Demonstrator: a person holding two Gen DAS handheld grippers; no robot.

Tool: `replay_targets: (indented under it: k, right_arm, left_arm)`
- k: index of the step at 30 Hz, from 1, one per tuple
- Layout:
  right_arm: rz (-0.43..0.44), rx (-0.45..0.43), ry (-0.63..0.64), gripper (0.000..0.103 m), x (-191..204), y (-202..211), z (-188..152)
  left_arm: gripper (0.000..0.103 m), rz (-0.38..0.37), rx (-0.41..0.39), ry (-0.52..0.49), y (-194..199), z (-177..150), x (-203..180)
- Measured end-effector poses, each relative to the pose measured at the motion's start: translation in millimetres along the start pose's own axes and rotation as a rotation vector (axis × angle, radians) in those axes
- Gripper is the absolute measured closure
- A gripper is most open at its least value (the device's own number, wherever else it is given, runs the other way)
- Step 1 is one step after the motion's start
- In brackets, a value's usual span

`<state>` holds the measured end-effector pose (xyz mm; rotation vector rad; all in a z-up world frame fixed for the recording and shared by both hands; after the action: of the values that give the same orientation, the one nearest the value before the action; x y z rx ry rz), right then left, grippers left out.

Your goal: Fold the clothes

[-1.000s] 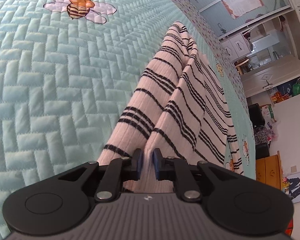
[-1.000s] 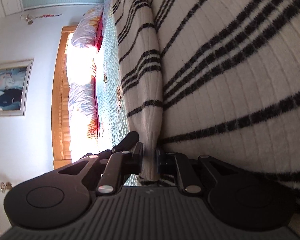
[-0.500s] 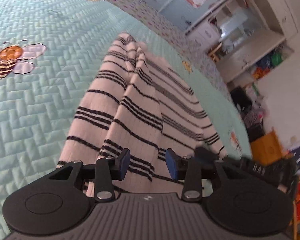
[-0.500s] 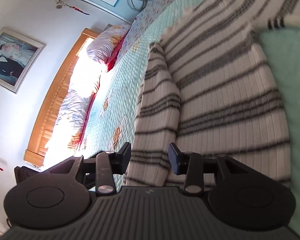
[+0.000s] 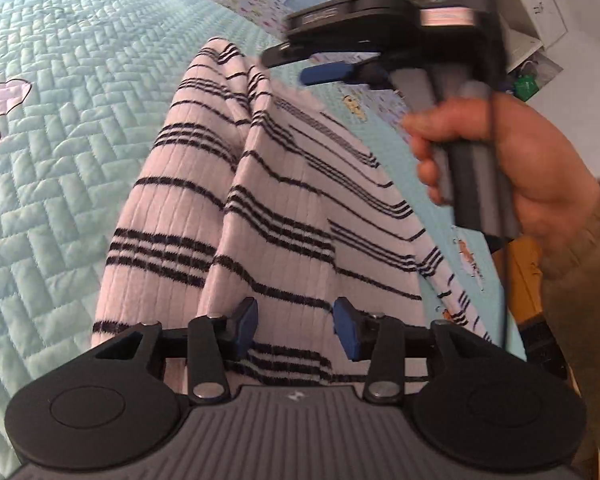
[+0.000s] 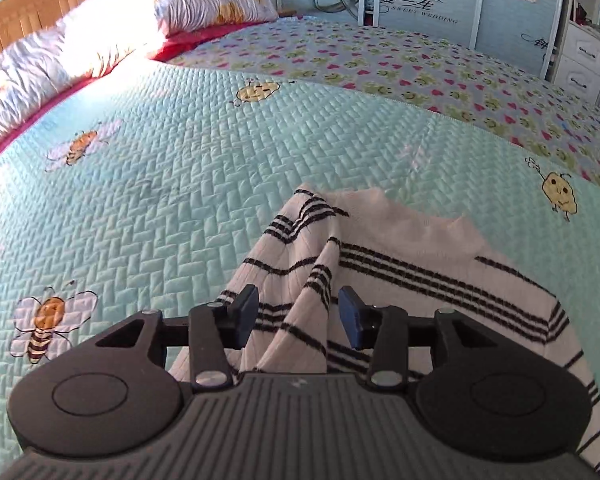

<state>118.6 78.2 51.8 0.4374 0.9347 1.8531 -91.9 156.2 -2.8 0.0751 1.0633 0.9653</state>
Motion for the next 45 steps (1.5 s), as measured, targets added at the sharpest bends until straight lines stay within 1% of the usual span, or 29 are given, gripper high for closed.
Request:
replay_targets:
  k: [2, 4, 6, 9, 11, 13, 15, 16, 19, 20, 24, 25, 26, 28, 31, 33, 34, 36, 39, 41, 43, 45]
  right_arm:
    - [-0.040, 0.065, 0.033, 0.057, 4, -18, 5]
    - [-0.093, 0.114, 0.048, 0.057, 1, -28, 1]
    - [-0.126, 0.149, 0.049, 0.056, -5, -36, 0]
    - [-0.214, 0.152, 0.059, 0.054, -16, -44, 2]
    - [-0.243, 0.147, 0.061, 0.049, -21, -50, 4]
    - [-0.238, 0.154, 0.046, 0.047, -22, -56, 4]
    - [-0.246, 0.134, 0.013, 0.047, -23, -55, 5]
    - [-0.226, 0.116, -0.018, 0.047, -22, -51, 6]
    - [-0.139, 0.141, -0.053, 0.047, -15, -44, 7]
    - [-0.141, 0.157, -0.037, 0.047, -11, -44, 7]
    - [-0.193, 0.238, 0.044, 0.048, 0, -49, 7]
    - [-0.204, 0.251, 0.074, 0.051, 4, -50, 7]
    - [-0.214, 0.263, 0.105, 0.056, 8, -51, 7]
    - [-0.200, 0.298, 0.145, 0.098, 17, -55, 4]
    - [-0.238, 0.297, 0.203, 0.098, 27, -55, 3]
    - [-0.289, 0.274, 0.233, 0.099, 29, -48, 6]
    - [-0.349, 0.256, 0.276, 0.099, 28, -45, 6]
    - [-0.440, 0.240, 0.340, 0.099, 26, -45, 6]
    - [-0.463, 0.247, 0.348, 0.099, 30, -59, 2]
    - [-0.505, 0.249, 0.380, 0.098, 36, -73, -3]
    - [-0.502, 0.265, 0.357, 0.097, 39, -89, -8]
    - [-0.478, 0.235, 0.277, 0.094, 31, -86, -5]
  left_arm:
    - [0.049, -0.022, -0.001, -0.010, 1, 1, 0]
    - [0.049, -0.039, 0.003, -0.007, 1, 1, 3]
    - [0.049, -0.057, 0.009, -0.012, 1, 1, 7]
    - [0.049, -0.094, 0.019, 0.005, 2, 1, 12]
    - [0.049, -0.119, 0.018, 0.035, 4, 1, 17]
    - [0.049, -0.143, 0.018, 0.069, 7, 1, 19]
    - [0.049, -0.164, 0.018, 0.094, 10, 2, 21]
    - [0.049, -0.166, 0.017, 0.098, 10, 2, 21]
    - [0.049, -0.169, 0.015, 0.099, 11, 1, 19]
    - [0.049, -0.167, 0.015, 0.095, 11, 1, 18]
    - [0.048, -0.175, 0.015, 0.103, 10, 2, 18]
    - [0.048, -0.177, 0.015, 0.109, 10, 2, 19]
    - [0.048, -0.179, 0.015, 0.113, 9, 2, 19]
    - [0.048, -0.181, 0.015, 0.117, 10, 1, 20]
    - [0.048, -0.186, 0.022, 0.110, 9, 1, 20]
    - [0.048, -0.195, 0.031, 0.112, 11, 0, 22]
    - [0.048, -0.199, 0.035, 0.115, 12, -1, 23]
    - [0.048, -0.211, 0.039, 0.133, 14, -2, 26]
    - [0.048, -0.222, 0.043, 0.158, 16, -2, 31]
    - [0.049, -0.231, 0.047, 0.175, 18, -2, 34]
    - [0.049, -0.242, 0.050, 0.198, 19, -1, 38]
    - [0.049, -0.255, 0.051, 0.221, 19, 0, 41]
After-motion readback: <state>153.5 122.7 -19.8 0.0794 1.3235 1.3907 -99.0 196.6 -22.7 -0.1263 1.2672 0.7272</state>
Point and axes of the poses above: each gripper's, at about its wrist camera, not at the fingertips, and y roughly against the way its jaws point, x to its left, z to its top, the point moved 5 cm from there along -y, roughly the way its jaws point, and after that the axes turned 7 degrees about -z, right-handed, at the moved point
